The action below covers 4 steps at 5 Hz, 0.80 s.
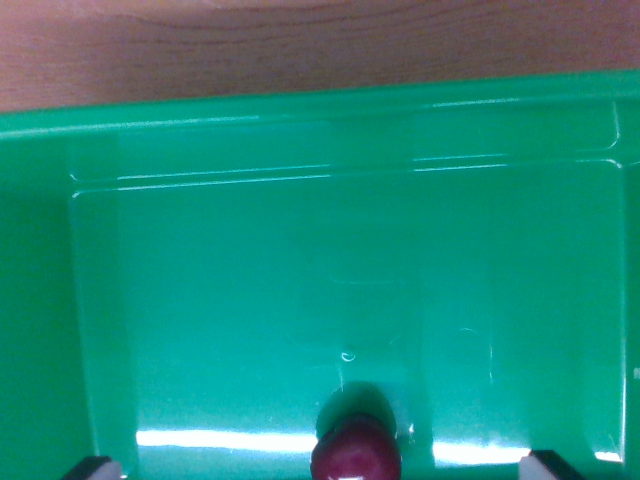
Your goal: Pick fruit
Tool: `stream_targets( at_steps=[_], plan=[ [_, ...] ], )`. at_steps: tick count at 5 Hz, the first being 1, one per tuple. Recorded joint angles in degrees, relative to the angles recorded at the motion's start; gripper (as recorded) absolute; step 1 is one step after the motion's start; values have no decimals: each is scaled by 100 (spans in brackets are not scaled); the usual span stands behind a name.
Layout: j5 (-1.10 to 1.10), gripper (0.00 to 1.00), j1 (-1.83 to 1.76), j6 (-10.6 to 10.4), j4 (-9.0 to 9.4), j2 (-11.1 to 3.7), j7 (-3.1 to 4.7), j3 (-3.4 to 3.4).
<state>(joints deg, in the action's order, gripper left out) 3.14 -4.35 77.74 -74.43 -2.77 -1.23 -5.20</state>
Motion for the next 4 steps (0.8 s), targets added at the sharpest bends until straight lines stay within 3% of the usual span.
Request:
stream_targets(
  at_steps=[1,2,3,4],
  plan=[
    [0,0,0,0,0,0,0,0],
    [-13,0,0,-246,249,-46,14,9],
    [-13,0,0,-246,249,-46,14,9],
    [-28,0,0,-522,528,-97,30,20]
  ],
)
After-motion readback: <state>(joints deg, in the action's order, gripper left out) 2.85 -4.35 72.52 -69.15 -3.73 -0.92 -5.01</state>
